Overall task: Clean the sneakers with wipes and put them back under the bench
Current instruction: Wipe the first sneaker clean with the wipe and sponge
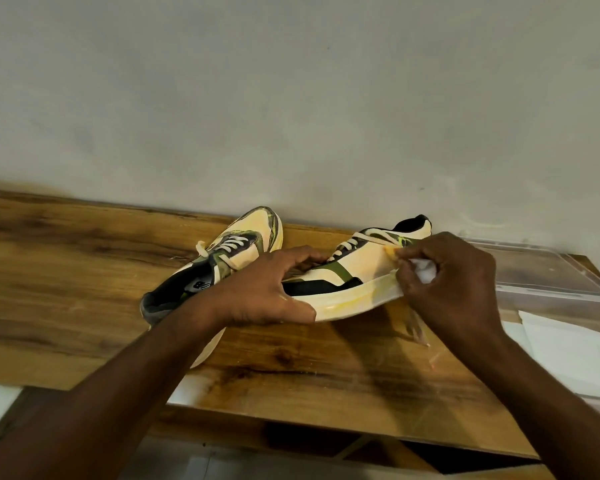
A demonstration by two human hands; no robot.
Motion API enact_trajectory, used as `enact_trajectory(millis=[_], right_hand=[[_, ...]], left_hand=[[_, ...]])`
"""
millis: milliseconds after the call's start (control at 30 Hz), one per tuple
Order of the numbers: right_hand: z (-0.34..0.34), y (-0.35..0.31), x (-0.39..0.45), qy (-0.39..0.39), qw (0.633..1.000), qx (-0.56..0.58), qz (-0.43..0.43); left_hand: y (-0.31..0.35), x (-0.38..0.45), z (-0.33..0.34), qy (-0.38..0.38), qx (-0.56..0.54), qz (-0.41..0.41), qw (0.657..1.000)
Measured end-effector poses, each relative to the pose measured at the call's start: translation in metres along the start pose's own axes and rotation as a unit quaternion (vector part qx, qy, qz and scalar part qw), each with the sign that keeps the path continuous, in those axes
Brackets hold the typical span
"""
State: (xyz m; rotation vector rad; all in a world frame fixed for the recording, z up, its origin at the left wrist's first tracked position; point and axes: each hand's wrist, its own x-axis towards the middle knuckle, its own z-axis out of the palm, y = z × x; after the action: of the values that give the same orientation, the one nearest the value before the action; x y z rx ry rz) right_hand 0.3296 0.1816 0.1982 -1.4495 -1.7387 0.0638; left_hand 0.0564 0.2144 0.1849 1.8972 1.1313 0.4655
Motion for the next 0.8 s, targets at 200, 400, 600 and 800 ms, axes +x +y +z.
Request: enact_trajectory(millis=[200, 400, 600, 800], right_hand=[[0.014, -0.027, -0.02, -0.041, 0.999, 0.014, -0.013], [0.004, -0.004, 0.001, 0.0, 1.0, 0.014, 0.003], [0.022, -0.031, -0.012, -0.019, 1.0, 0.007, -0.003], [0.009, -0.016, 0.002, -0.016, 1.0, 0.006, -0.009]], left_hand=[[0.001, 0.001, 0.003, -0.003, 0.003, 0.004, 1.0], [0.004, 0.0, 0.001, -0.008, 0.007, 0.008, 1.0], [0.01, 0.0, 0.004, -0.015, 0.025, 0.026, 0.999], [0.013, -0.004, 0.004, -0.022, 0.034, 0.037, 0.999]])
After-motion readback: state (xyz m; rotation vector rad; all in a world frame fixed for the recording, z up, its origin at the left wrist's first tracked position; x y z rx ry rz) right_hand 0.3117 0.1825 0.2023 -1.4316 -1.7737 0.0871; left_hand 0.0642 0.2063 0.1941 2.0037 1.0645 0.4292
